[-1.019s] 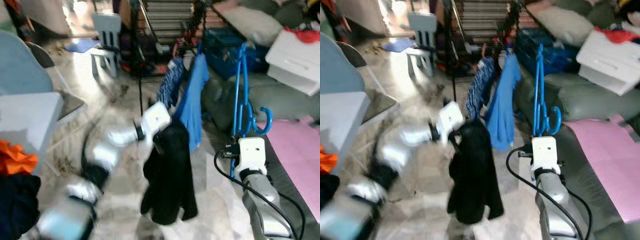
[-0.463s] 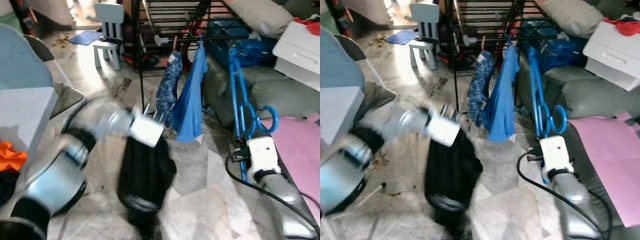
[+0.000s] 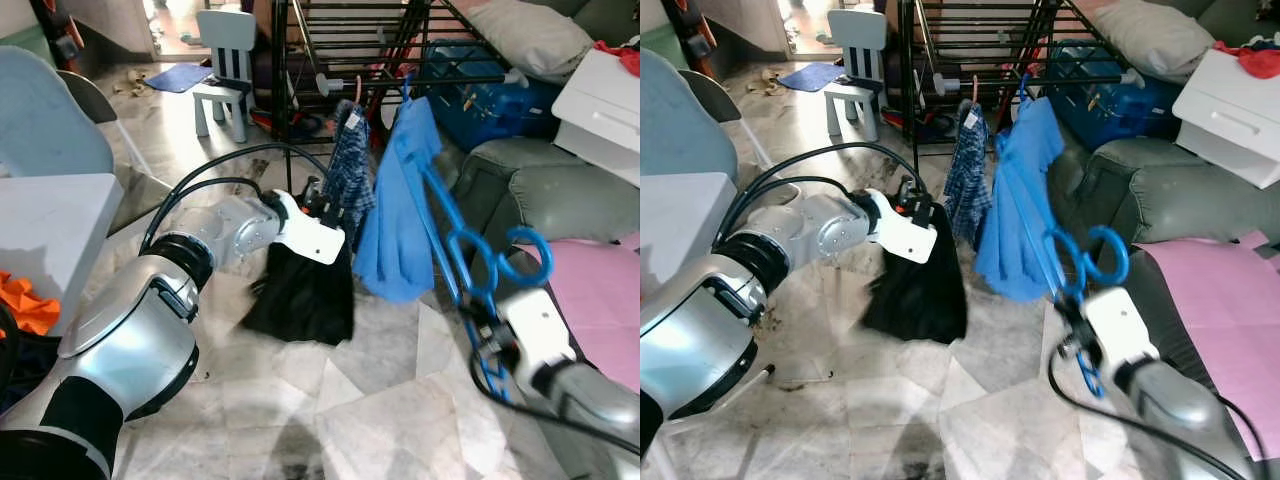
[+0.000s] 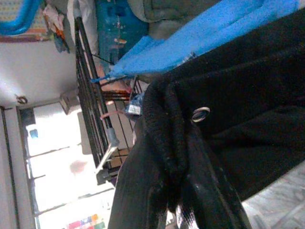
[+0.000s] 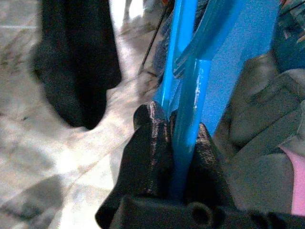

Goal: Hang hanger

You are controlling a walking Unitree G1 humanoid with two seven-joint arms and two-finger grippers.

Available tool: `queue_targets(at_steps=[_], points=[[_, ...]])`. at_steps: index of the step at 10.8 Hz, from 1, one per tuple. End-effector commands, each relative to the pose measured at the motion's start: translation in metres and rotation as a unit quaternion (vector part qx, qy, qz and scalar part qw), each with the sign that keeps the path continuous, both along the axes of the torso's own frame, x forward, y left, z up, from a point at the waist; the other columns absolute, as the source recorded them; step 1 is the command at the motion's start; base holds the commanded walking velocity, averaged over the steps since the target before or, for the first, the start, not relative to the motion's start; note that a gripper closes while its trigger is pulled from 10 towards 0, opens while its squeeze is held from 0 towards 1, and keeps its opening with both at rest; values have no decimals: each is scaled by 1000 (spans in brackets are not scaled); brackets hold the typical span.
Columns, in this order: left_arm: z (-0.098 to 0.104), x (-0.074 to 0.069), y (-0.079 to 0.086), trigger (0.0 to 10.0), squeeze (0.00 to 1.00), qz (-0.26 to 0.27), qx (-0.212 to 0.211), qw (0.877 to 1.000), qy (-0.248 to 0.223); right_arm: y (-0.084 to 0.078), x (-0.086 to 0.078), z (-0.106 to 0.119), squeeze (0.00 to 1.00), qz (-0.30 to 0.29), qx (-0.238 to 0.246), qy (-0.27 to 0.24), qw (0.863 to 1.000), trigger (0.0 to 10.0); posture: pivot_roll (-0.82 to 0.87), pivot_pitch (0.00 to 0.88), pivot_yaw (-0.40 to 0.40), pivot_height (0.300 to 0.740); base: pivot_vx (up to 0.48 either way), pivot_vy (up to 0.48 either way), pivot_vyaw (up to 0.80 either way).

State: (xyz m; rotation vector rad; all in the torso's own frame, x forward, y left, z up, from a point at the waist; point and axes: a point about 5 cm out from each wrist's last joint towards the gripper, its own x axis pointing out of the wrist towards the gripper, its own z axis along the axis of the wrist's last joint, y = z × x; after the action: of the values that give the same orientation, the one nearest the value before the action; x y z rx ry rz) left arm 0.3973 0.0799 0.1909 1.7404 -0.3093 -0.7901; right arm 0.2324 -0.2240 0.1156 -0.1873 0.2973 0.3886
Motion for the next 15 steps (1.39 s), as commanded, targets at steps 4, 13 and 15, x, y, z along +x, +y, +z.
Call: queue_targets(at_steps=[4,13,15], points=[[20,5,-4,10000,0,5,-41,999,-36,0,-49,-5,0,109,46,120,986,10000,10,0,-47,740,0,0,0],[24,2,2,10000,0,-32,-68,996,-57,-24,-53,10,0,97,29,119,988,10000,13,0,-50,740,0,0,0],[24,1,1,10000,0,-34,-73,995,-56,-34,-56,12,0,92,13,126,988,10000,12,0,-49,740,0,0,0]])
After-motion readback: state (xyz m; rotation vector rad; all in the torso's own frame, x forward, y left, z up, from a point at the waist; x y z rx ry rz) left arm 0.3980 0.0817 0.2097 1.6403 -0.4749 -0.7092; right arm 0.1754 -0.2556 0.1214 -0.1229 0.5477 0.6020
